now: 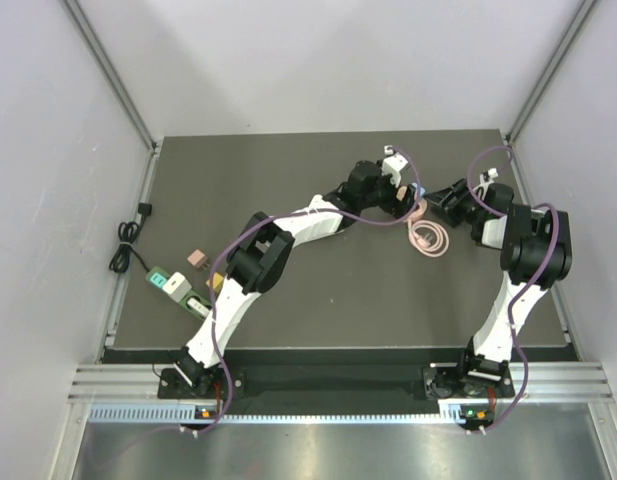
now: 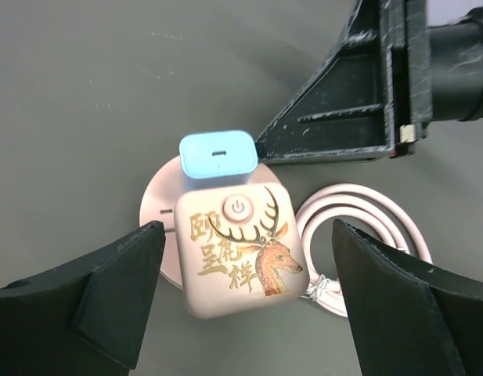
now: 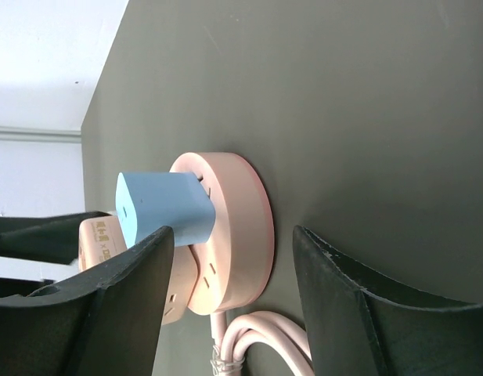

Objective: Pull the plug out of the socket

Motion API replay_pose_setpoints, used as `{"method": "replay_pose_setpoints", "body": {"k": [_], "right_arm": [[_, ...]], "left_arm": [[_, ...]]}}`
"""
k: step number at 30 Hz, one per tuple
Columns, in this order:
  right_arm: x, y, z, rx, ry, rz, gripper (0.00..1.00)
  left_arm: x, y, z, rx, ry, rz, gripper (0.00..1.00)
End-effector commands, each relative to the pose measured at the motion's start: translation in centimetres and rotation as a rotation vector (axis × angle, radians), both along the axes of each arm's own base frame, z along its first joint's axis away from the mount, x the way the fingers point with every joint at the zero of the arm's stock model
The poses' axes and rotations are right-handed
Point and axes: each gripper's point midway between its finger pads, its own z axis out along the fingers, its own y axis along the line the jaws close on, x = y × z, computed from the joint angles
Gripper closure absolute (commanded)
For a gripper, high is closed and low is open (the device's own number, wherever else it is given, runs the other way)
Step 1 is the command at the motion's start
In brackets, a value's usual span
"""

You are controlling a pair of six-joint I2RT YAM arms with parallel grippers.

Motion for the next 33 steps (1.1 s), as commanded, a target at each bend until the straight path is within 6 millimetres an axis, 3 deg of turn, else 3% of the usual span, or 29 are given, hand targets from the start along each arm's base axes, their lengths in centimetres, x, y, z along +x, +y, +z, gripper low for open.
{"method": "replay_pose_setpoints", "body": {"k": [1, 10, 16, 22, 25, 29, 32, 33], "right_arm": [[0.6, -0.5, 1.9, -0.052, -0.073, -0.005, 0.37], [0.5, -0.4, 2.0, -0.049, -0.077, 0.004, 0.37], [0.6, -0.4, 2.2, -0.05, -0.085, 0.005, 0.37], [0.5, -0.3, 2.3, -0.046, -0.086, 0.006, 0.37], [0.5, -0.3, 2.4, -0.048, -0.088, 0.008, 0.37], [0.4, -0.3, 2.6, -0.053, -0.084, 0.006, 0.37], [0.3, -0.5, 2.3, -0.068, -0.062, 0.008, 0.35], [0.2, -0.6, 2.1, -0.067, -0.054, 0.005, 0.34]], "left_arm": [[0.3, 0.3, 5.4, -0.029, -0.051, -0.082, 0.08], [1.0, 0.0, 4.0, 0.036, -0.03, -0.103, 0.08], [0.2, -0.5, 3.0, 0.054, -0.006, -0.122, 0.07], [0.0, -1.2, 1.1, 0.089, 0.002, -0.075, 0.06], [0.1, -1.2, -1.0, 0.129, 0.029, -0.048, 0.09], [0.4, -1.4, -1.2, 0.13, 0.04, -0.036, 0.2], [0.7, -1.4, -1.3, 0.128, 0.033, -0.025, 0.4], [0.9, -1.4, -1.5, 0.128, 0.032, -0.021, 0.55]]}}
